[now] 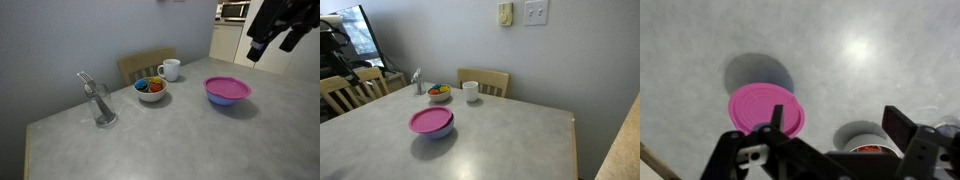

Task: Take the pink plate off the blue bowl

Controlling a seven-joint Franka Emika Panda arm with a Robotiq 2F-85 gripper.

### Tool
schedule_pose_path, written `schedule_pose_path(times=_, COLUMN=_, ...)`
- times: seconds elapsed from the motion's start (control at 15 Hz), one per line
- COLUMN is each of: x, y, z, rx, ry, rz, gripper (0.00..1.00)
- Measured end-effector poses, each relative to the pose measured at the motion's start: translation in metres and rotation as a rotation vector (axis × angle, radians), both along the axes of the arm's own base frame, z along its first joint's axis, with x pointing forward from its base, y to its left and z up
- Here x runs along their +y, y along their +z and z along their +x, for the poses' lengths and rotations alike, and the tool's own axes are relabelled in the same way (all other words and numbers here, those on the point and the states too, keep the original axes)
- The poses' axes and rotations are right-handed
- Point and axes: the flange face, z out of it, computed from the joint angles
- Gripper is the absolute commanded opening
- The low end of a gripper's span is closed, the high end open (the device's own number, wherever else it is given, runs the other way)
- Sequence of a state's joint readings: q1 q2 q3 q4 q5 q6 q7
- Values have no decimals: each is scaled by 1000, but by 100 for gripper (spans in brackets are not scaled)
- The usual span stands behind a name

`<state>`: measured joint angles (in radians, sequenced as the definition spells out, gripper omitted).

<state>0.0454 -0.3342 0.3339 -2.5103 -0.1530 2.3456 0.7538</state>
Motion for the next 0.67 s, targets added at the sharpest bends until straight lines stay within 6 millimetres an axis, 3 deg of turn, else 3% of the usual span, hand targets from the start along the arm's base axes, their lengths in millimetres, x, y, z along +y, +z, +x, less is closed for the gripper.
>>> schedule_pose_path(times=0.27, x=-15, y=-17, z=14, rx=-58, ry=-13, rz=-54, gripper=100)
schedule_pose_path(times=0.67, x=-63, y=-76, z=34, rx=-46, ry=37, rz=11, gripper=100)
